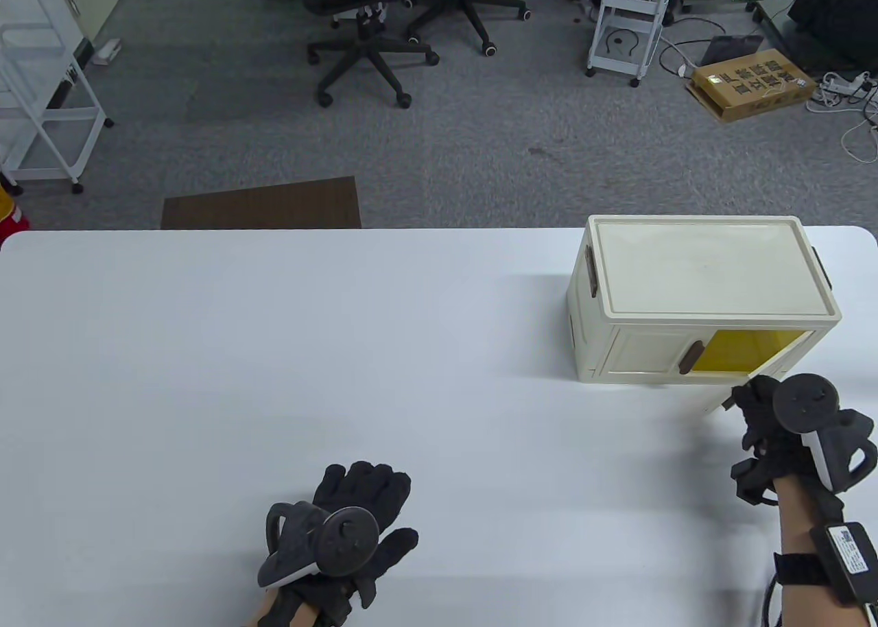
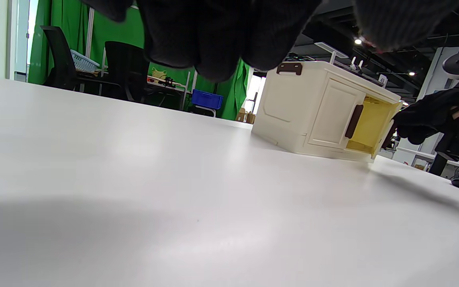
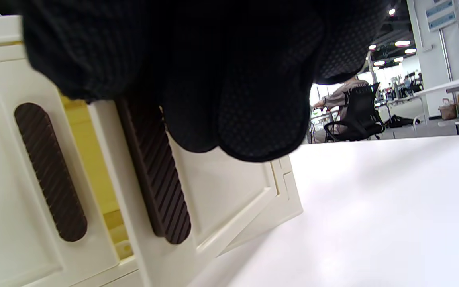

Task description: Close cabinet door

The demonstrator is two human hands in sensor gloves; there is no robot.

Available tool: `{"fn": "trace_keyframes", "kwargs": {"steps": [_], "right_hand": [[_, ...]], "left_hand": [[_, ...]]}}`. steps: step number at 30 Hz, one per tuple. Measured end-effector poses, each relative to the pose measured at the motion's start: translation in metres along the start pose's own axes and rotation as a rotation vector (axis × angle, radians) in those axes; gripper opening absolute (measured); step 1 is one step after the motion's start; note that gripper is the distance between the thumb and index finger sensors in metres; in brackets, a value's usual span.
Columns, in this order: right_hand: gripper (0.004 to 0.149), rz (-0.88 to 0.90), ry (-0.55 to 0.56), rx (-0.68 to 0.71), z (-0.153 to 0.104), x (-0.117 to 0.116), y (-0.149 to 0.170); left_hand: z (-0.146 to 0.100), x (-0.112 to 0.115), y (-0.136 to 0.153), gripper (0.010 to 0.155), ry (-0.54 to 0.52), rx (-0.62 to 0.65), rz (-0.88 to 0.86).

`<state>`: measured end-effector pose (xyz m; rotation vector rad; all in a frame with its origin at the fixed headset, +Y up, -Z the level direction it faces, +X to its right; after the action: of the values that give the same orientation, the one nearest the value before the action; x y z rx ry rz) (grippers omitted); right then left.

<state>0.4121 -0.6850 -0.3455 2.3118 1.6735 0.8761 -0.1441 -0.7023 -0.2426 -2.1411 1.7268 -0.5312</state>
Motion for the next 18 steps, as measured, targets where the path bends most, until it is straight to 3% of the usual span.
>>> {"fn": "trace_keyframes", "kwargs": {"steps": [18], "right_hand": [[0.054, -0.015, -0.100, -0.094, 0.025, -0.010, -0.025]], "left_hand": [[0.002, 0.005, 0.002, 0.079, 0.031, -0.007, -0.012]]}}
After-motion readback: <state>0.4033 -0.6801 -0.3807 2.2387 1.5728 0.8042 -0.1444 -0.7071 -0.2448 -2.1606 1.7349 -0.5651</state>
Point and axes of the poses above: the tracker on the back of each hand, its own y axis roughly to the little-finger side, its own z axis roughly from the wrist to the fingertips, x = y × z, the point moved 3 cm from there along z, roughly from the wrist to the fingertips, and after that the axes turned 1 degree about z, right-handed, at the moved point
